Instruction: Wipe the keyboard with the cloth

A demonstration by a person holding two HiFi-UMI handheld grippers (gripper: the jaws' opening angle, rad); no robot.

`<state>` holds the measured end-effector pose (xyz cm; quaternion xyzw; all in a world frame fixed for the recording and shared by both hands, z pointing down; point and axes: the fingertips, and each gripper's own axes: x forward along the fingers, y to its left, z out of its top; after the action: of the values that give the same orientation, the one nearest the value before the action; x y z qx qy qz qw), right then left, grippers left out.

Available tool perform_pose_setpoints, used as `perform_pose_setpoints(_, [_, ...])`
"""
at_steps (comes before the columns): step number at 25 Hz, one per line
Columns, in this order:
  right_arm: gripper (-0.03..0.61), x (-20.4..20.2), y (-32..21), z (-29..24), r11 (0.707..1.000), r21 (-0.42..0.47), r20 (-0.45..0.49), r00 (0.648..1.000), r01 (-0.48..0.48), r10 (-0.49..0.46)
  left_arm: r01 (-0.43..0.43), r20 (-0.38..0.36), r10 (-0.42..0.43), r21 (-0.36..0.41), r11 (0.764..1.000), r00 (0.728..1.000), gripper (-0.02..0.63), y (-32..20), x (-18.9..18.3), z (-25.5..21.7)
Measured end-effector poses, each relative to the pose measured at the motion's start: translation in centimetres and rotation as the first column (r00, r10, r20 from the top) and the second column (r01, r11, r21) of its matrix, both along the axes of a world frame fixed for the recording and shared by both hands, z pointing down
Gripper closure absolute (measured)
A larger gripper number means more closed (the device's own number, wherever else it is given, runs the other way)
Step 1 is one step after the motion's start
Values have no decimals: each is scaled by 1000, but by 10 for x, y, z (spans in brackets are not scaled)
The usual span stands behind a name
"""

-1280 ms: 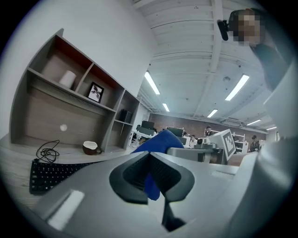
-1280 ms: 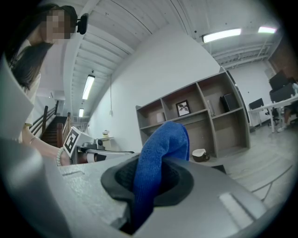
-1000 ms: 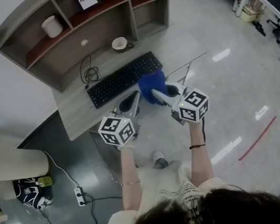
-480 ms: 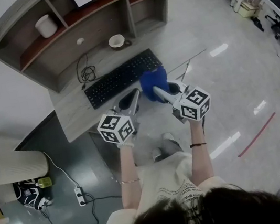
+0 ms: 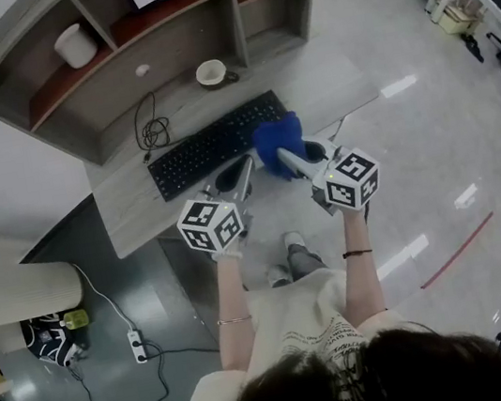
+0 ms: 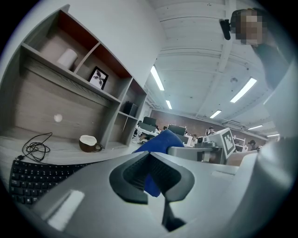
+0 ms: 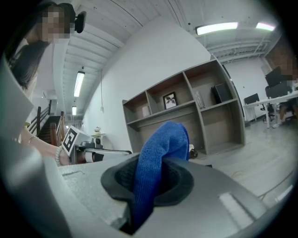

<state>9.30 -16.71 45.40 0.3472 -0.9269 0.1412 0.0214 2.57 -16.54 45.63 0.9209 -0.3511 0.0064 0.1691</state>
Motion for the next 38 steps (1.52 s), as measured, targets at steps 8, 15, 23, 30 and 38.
perform_pose_setpoints(8, [526,18,-40,6,999,-20,-12,1000,28,-28,18,-7,-19,-24,1000,1000,617,-38,20,8])
perform_pose_setpoints(15, [526,29,-70,14,998,-44,-5,999,43,-43,37,-8,-37,-41,998,999,617,-64,32,13])
perform_pose_setpoints(23, [526,35,-102,25,996,-65,-26,997,66,-68,69,-16,-70,-69,995,997,617,-91,36,26])
perform_pose_setpoints(30, [526,49,-133,35,995,-83,-37,997,58,-61,79,-20,-81,-88,993,996,617,-116,44,35])
perform_pose_setpoints(38, [526,62,-158,45,994,-101,-44,998,42,-46,82,-22,-85,-114,990,996,615,-137,49,46])
